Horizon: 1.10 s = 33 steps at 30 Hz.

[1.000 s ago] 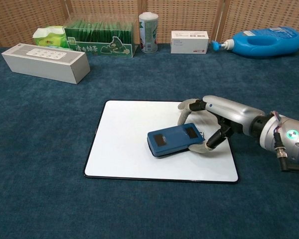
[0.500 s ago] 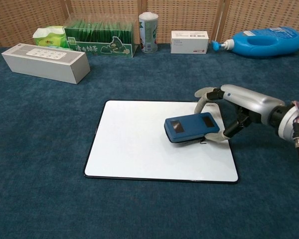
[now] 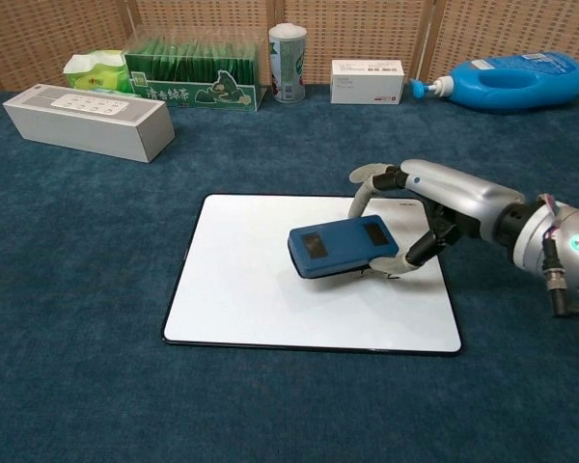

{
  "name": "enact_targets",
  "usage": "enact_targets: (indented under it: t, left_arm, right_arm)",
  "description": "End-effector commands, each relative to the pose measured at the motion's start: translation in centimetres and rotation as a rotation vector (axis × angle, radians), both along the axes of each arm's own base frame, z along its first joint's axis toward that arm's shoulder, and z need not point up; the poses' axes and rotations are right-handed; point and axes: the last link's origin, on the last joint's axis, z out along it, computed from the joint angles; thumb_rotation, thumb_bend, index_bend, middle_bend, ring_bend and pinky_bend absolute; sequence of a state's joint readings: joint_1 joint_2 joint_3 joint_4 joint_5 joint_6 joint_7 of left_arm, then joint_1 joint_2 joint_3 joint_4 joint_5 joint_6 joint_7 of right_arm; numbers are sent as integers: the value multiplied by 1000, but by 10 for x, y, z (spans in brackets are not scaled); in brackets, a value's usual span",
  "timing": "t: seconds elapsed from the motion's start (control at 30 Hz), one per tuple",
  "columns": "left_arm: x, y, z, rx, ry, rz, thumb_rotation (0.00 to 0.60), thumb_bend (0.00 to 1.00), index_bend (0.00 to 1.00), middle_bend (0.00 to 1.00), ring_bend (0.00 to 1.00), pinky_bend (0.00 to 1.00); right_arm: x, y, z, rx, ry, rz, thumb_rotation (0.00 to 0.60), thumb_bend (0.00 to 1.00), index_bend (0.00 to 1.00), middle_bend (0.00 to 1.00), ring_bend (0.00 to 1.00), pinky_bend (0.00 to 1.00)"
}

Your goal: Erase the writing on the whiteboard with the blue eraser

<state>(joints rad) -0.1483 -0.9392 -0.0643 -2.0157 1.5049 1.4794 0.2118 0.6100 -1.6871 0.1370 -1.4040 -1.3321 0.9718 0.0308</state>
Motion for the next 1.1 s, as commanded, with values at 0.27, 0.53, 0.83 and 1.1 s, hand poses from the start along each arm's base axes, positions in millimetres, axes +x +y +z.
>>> enact_targets:
  t: [0.27, 0.53, 0.83, 1.1]
  left_arm:
    - [-3, -3, 4, 8, -3, 4, 600, 438, 320, 222, 168, 8]
    - [-2, -4, 3, 7, -6, -4, 600, 438, 323, 220, 168, 4]
    - [1, -5, 3, 9, -6, -15, 600, 439, 325, 219, 166, 0]
    - [6, -2, -2, 1, -7, -33, 600, 438, 325, 219, 166, 0]
  right_arm:
    - [-2, -1, -12, 7, 21, 0, 600, 247, 748, 90, 0, 0]
    - [-11, 1, -13, 6, 38, -16, 600, 246, 748, 84, 0, 0]
    - [-23, 3, -7, -6, 51, -36, 600, 245, 748, 84, 0, 0]
    - [-46, 4, 17, -57, 64, -90, 600, 246, 747, 84, 0, 0]
